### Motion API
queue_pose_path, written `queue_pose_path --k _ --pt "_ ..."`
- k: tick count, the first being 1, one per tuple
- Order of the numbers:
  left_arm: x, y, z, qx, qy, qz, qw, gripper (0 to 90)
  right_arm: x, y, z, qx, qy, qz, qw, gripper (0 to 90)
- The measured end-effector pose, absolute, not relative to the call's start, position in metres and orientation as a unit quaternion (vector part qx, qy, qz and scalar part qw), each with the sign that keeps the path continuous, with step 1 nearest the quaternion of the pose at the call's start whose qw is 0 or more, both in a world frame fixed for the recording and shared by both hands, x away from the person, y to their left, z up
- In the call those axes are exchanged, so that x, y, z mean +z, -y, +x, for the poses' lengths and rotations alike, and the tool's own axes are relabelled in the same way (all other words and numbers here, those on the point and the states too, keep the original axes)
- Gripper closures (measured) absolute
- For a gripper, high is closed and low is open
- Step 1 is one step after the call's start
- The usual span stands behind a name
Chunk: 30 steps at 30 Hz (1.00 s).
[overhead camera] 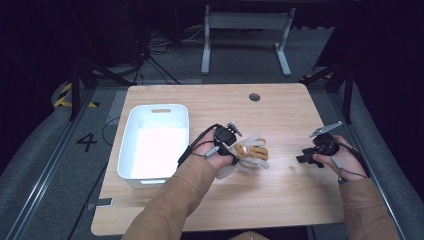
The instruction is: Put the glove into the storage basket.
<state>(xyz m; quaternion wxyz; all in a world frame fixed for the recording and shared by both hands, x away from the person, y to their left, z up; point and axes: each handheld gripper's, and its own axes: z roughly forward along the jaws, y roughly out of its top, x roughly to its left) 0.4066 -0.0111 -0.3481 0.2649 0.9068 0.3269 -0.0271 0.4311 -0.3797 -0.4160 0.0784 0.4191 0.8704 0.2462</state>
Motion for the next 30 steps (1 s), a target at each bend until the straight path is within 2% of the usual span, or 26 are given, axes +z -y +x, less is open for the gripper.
queue_pose_path --k 7,10,17,30 --pt "-0.334 0.004 0.414 -0.014 -0.354 0.899 0.257 70.2 -0.420 0.377 0.445 0.242 -0.868 0.421 0.103 53.6" --pt "-0.322 0.003 0.418 -0.002 -0.364 0.899 0.245 70.2 -0.419 0.375 0.452 0.225 -0.858 0.455 0.073 55.4" --pt "-0.311 -0.003 0.421 0.007 -0.384 0.892 0.237 70.2 -0.419 0.370 0.461 0.209 -0.864 0.454 0.065 59.0" --pt "-0.297 -0.031 0.426 0.014 -0.455 0.854 0.252 70.2 -0.421 0.368 0.464 0.218 -0.859 0.461 0.046 60.2"
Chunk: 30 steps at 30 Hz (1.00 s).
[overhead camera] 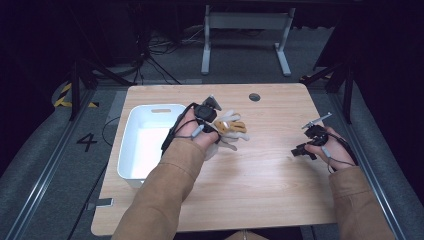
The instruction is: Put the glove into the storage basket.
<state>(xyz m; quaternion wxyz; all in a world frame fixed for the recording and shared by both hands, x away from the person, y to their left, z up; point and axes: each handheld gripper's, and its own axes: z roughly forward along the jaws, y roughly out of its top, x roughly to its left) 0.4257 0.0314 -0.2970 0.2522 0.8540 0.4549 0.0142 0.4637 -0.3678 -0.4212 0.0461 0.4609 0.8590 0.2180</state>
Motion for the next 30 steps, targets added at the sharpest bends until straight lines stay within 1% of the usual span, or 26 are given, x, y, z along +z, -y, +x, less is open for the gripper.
queue_pose_path --k 8,14,19,25,30 --pt "-0.291 -0.050 0.429 0.025 -0.496 0.827 0.264 70.2 -0.421 0.368 0.462 0.221 -0.859 0.460 0.044 60.0" --pt "-0.286 -0.061 0.432 0.021 -0.546 0.794 0.266 70.8 -0.423 0.370 0.461 0.216 -0.860 0.460 0.036 61.3" --pt "-0.283 -0.068 0.433 0.024 -0.560 0.781 0.277 70.8 -0.425 0.373 0.461 0.218 -0.858 0.465 0.032 61.8" --pt "-0.281 -0.082 0.434 0.027 -0.580 0.766 0.277 70.8 -0.429 0.376 0.461 0.227 -0.856 0.464 0.017 62.9" --pt "-0.276 -0.096 0.433 0.037 -0.605 0.743 0.284 70.7 -0.428 0.375 0.459 0.234 -0.857 0.459 0.013 63.3"
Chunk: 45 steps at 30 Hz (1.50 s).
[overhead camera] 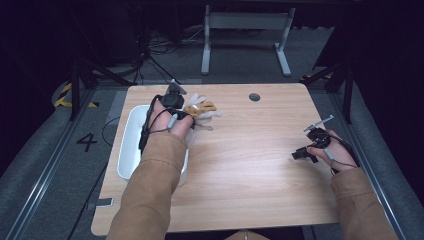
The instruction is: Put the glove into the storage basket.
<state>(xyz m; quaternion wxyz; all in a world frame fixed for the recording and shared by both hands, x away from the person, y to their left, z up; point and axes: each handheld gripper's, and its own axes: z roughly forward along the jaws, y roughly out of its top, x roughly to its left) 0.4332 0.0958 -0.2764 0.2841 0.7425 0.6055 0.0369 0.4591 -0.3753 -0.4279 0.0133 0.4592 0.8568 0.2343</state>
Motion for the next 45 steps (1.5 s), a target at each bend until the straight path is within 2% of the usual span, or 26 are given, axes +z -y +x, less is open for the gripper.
queue_pose_path --k 18,29,45 --pt "-0.282 -0.138 0.438 0.054 -0.671 0.681 0.288 70.7 -0.423 0.384 0.448 0.233 -0.851 0.471 0.024 63.3" --pt "-0.284 -0.145 0.439 0.056 -0.682 0.671 0.284 70.6 -0.423 0.386 0.447 0.234 -0.851 0.470 0.025 63.1" --pt "-0.308 -0.165 0.438 0.054 -0.704 0.652 0.277 70.5 -0.424 0.386 0.447 0.232 -0.848 0.477 0.024 62.3"
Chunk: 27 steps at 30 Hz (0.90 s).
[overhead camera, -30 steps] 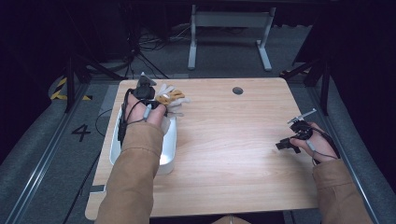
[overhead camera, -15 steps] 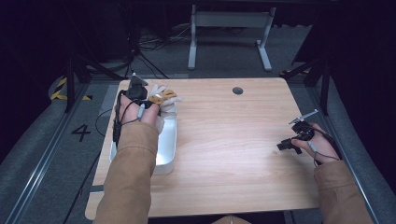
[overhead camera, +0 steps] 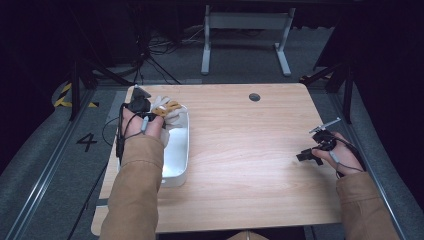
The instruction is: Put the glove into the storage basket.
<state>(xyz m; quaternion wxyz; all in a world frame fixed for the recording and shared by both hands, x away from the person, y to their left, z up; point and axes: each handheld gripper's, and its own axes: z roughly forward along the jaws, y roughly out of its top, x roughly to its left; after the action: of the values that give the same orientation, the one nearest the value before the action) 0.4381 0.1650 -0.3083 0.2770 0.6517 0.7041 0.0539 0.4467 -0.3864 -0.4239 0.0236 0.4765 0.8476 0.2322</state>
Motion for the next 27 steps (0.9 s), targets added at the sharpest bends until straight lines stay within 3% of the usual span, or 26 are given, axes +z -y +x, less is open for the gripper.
queue_pose_path --k 27 --pt "-0.356 -0.182 0.436 0.036 -0.729 0.629 0.267 70.4 -0.428 0.385 0.448 0.227 -0.850 0.475 0.019 61.7"
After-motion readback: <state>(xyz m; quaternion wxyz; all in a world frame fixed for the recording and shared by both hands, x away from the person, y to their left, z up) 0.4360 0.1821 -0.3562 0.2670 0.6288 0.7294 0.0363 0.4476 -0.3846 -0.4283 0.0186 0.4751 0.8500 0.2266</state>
